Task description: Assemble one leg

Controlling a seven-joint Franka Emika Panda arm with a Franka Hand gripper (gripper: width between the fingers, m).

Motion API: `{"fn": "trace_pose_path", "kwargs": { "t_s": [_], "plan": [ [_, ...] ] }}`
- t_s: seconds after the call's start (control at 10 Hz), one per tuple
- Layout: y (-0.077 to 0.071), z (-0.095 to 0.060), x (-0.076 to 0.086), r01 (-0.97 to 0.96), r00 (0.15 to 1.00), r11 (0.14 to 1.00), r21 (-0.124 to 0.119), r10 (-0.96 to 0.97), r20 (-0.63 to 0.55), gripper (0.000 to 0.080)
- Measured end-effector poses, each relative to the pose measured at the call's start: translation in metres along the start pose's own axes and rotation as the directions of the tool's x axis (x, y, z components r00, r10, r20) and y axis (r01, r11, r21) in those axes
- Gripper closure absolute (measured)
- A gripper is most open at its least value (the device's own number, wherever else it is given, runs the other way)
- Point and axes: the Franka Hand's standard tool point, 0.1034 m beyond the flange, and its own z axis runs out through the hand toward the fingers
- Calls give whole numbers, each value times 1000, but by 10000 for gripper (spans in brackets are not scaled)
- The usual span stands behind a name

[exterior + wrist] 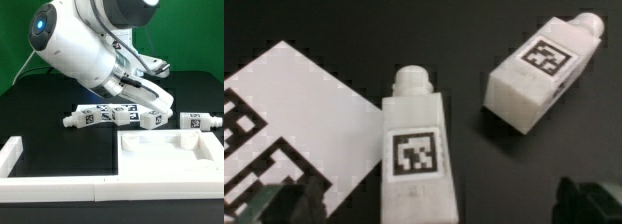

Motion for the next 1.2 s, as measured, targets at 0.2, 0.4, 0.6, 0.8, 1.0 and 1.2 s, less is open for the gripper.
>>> {"fn": "trace_pose_path", "kwargs": {
  "t_s": [0.2,0.4,0.6,0.8,1.0,1.2],
  "plan": [
    [1,-1,1,-1,1000,1000,2,1,-3,151],
    [2,13,4,-4,1000,1000,-9,3,-23,151],
    [-1,29,6,-4,1000,1000,-25,4,-30,151],
    [-3,41,7,-8,999,999,-37,7,-31,151],
    [2,49,13,-20,999,999,-42,19,-31,151],
    [6,47,16,-28,999,1000,-14,28,-18,151]
  ]
}}
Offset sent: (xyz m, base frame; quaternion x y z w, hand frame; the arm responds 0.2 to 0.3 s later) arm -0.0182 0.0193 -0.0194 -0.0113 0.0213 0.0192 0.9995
